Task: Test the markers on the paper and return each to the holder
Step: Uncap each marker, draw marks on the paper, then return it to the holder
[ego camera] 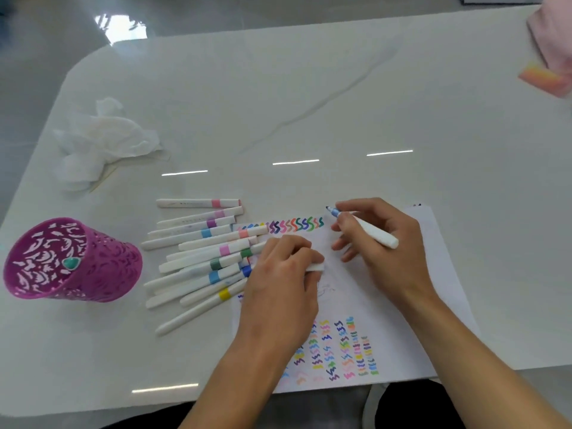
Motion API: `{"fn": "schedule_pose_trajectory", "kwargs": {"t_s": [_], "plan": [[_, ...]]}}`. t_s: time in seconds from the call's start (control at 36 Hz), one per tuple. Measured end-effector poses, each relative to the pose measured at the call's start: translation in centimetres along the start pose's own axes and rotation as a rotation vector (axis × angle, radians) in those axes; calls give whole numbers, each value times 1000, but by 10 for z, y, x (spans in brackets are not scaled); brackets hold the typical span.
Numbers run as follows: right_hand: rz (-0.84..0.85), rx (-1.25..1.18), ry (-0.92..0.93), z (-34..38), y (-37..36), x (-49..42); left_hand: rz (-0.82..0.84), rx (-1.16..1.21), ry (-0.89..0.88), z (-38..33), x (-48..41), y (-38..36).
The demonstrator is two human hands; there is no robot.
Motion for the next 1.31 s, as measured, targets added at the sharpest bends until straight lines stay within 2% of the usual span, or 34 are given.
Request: {"fn": "schedule_pose_trajectory", "kwargs": {"t_s": [0.19, 0.53, 1.03, 1.31], "plan": [[-69, -23, -55, -11, 3, 1, -1, -18, -23, -2, 1, -3], [-49, 104, -16, -14, -2, -1, 23, -43, -23, -7, -1, -4], [-28, 103, -41, -16, -5, -4, 18, -26, -1, -5, 0, -4], [-72, 117, -70, -16, -2, -3, 7, -24, 21, -3, 0, -4]]}}
Point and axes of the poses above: each hand's wrist, its own x-axis away from the middle knuckle, its own y-axis out of the back of the hand, z = x × y, the point moved 8 cm from there along -x, towards the middle knuckle, and after that the axes turned 7 degrees about x, right-handed, at the moved point
